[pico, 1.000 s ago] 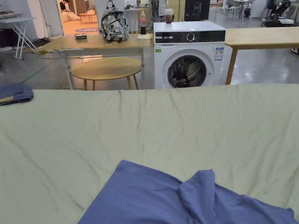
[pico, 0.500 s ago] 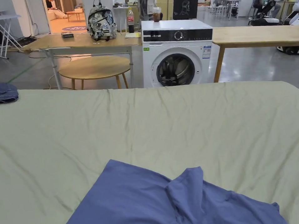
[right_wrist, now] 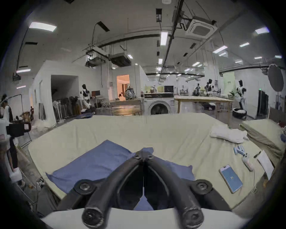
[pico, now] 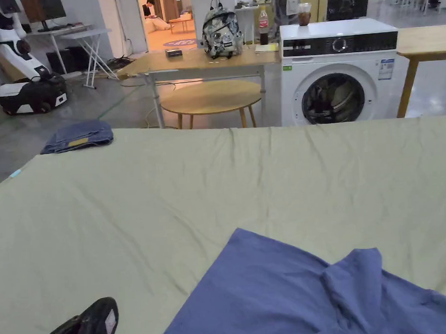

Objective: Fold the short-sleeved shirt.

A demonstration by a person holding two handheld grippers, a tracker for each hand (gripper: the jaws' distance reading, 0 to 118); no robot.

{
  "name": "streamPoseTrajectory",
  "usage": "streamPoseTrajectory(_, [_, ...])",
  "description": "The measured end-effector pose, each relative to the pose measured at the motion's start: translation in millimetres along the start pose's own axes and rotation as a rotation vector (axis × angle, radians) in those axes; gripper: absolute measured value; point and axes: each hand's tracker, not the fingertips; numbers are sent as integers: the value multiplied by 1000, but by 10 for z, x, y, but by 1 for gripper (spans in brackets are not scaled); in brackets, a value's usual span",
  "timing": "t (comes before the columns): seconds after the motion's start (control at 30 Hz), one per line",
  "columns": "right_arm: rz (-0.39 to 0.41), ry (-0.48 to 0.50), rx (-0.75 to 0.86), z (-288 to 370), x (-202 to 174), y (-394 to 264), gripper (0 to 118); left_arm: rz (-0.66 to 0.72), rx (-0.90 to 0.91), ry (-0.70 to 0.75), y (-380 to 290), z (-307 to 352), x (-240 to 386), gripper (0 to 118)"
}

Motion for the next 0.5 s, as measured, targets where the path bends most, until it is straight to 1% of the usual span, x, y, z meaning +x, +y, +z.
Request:
streamPoseTrajectory(0.03, [11,22,-6,6,5,-9,0,-1,-19,-9,-8,-4,-51,0])
streamPoseTrajectory(0.07, [14,15,-9,5,-4,-16,0,-4,-38,-23,-18,-17,-116,0])
streamPoseTrajectory(0.1, [17,8,-17,4,-4,-18,0,-2,-52,-2,61,-14,23,0])
streamPoseTrajectory(0.13, [15,16,-29,2,11,-25,0,6,-52,4,57,-17,-31,0])
streamPoseTrajectory(0.2, [6,14,-37,8,62,-83,0,64,-122,42,21,-100,-253,0])
streamPoseTrajectory(0.23, [-1,9,-42,18,85,-109,0,103,-171,49,-10,-168,-268,0])
streamPoseTrajectory(0.27, [-13,8,-53,24,118,-135,0,128,-226,57,-73,-254,-412,7])
streamPoseTrajectory(0.3, [-24,7,-60,28,145,-161,0,130,-297,31,-152,-344,-525,14])
streamPoseTrajectory(0.33, [-40,8,-72,24,169,-195,0,125,-319,27,-262,-404,-651,23])
streamPoseTrajectory(0.37, [-57,12,-88,17,207,-227,0,166,-390,48,-422,-493,-693,32])
streamPoseTrajectory(0.4, [-67,6,-104,4,234,-248,0,204,-458,63,-536,-603,-800,51])
streamPoseTrajectory(0.43, [-78,0,-122,-5,270,-272,0,239,-481,47,-671,-693,-924,52])
streamPoseTrajectory(0.5, [-88,-9,-138,-4,308,-299,0,276,-511,71,-908,-751,-921,52])
